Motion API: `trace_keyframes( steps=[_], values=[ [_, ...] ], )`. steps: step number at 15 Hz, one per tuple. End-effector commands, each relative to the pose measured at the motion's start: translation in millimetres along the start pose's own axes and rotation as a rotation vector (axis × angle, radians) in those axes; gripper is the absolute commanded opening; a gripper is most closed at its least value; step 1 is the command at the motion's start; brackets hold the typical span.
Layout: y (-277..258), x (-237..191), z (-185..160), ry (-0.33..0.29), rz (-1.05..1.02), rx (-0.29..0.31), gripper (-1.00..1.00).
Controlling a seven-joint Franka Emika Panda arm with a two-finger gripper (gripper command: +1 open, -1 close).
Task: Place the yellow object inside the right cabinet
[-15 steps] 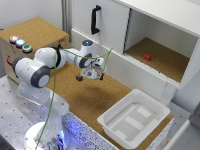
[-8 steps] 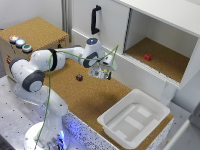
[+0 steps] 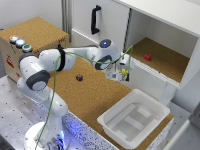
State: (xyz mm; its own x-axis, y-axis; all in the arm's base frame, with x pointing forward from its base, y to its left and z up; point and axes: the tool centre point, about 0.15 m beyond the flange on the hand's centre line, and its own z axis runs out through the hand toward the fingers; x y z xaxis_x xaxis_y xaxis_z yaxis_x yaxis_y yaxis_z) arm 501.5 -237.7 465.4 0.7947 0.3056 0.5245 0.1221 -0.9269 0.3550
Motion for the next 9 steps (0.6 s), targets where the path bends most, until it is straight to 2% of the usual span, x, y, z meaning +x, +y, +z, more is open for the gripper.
trace_keyframes(
  steps=[1, 4, 9],
  values=[
    [54.5, 58.1, 9.9, 0.032, 0.071, 0.013, -1.0],
    [80.5, 66.9, 15.8, 0.039, 0.145, -0.022, -1.0],
    [124.9, 82.7, 75.7, 0.033, 0.152, 0.104, -1.0]
  ],
)
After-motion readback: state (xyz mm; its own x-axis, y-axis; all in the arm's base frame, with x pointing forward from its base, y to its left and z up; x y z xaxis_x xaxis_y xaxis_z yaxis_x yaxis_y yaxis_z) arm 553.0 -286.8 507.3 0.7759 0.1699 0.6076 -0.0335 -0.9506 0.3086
